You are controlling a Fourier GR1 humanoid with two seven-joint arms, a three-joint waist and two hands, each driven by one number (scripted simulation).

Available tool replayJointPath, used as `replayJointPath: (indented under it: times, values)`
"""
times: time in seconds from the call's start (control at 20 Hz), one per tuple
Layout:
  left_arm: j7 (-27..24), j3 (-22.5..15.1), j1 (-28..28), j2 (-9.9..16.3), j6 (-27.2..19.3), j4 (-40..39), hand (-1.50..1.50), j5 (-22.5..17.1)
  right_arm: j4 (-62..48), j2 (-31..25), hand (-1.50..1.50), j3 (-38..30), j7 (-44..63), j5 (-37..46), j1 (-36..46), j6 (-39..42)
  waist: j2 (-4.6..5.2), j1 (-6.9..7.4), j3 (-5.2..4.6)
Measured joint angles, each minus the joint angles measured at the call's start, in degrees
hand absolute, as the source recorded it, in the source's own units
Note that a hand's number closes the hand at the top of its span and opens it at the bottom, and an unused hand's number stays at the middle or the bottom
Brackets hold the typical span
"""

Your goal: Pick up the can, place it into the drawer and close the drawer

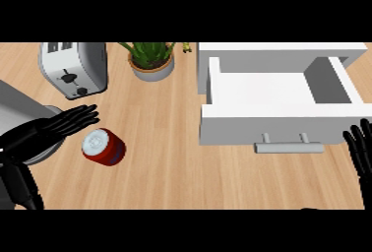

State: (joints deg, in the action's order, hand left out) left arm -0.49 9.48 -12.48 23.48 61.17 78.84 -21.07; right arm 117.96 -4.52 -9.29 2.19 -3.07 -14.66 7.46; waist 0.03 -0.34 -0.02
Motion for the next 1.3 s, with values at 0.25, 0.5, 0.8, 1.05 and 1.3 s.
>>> replayJointPath:
  times: [0.25, 0.5, 0.8, 1.05, 1.3]
  values:
    - [-4.63, 0.73, -0.27, -2.02, -0.9, -3.01, -1.5, 8.46, 0.8, 0.03, -1.5, -0.98, 0.78, -0.46, 0.17, 0.36, 0.02, -0.04, -0.01]
    - [-12.15, 0.78, -2.36, -1.32, -2.83, -9.26, -1.5, 17.15, -0.42, 0.44, -1.5, -0.61, -0.13, 0.14, 0.42, 0.92, 0.1, -0.26, -0.05]
    - [-21.13, -1.39, -3.17, 1.08, -7.26, -15.99, -1.5, 24.01, -0.41, 0.47, -1.5, -0.87, -0.17, -0.43, 0.69, 1.58, 0.18, -0.49, -0.09]
    - [-26.35, -4.5, -5.15, 2.11, -11.65, -21.36, -1.5, 27.36, 0.04, 1.13, -1.5, -0.41, -0.62, 0.16, -0.32, 1.62, 0.23, -0.79, -0.1]
    - [-32.49, -8.17, -5.76, 2.97, -15.9, -26.36, -1.5, 30.08, -1.72, 1.11, -1.5, -0.57, -1.53, 0.55, 1.21, 1.55, 0.35, -0.88, -0.12]
